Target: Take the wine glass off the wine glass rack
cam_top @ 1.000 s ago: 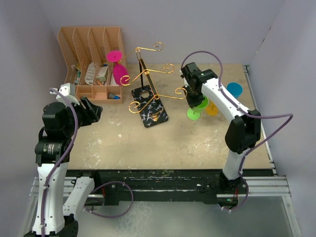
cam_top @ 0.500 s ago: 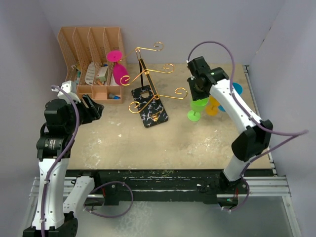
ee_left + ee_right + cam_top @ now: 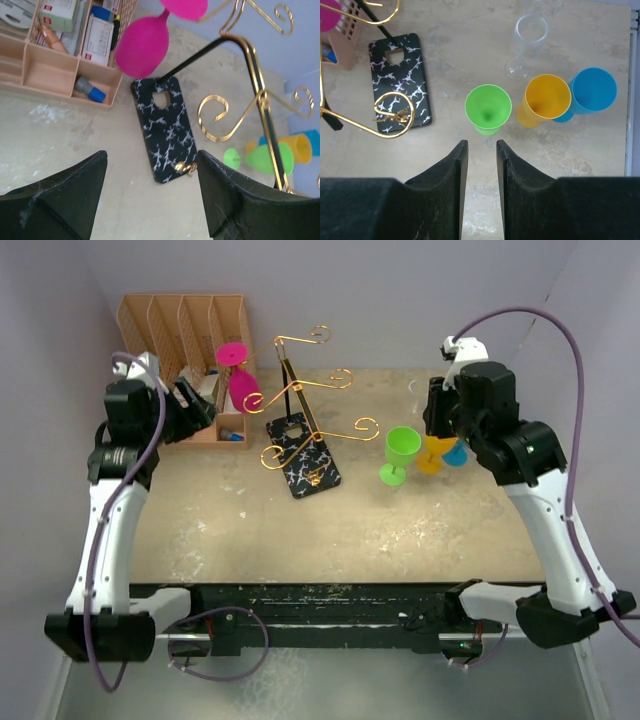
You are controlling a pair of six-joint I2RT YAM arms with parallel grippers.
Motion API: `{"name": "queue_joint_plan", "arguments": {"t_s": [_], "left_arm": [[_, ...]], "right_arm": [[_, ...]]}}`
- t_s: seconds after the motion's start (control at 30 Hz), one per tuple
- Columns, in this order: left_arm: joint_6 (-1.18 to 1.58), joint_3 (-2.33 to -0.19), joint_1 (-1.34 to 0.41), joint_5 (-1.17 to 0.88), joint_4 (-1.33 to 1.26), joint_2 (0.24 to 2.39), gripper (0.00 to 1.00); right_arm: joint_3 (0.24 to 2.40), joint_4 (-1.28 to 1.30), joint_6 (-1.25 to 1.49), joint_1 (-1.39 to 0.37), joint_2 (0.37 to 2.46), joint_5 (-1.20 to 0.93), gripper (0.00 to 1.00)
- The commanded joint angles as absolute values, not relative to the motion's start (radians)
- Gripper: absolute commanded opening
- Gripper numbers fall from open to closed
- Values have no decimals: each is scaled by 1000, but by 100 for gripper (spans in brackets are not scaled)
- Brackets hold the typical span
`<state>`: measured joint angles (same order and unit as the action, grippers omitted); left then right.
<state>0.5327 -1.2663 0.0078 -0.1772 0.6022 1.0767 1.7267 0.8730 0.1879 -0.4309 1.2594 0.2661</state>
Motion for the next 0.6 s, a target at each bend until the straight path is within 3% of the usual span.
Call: {"name": "queue_joint_plan", "arguments": {"t_s": [0.0, 0.27, 0.43, 0.57], "left_arm": [[640, -1425, 61, -254, 493, 1249, 76], [986, -1404, 240, -637, 160, 1489, 76], [1097, -1406, 242, -704, -10, 1589, 76], [1146, -1449, 235, -736, -82, 1673, 69]], "right_arm": [[1676, 798, 164, -431, 1199, 215, 31], [1630, 766, 157, -431, 1112, 177, 30], [1615, 754, 154, -431, 1098, 163, 30], [1610, 750, 154, -431, 1102, 154, 29]]}}
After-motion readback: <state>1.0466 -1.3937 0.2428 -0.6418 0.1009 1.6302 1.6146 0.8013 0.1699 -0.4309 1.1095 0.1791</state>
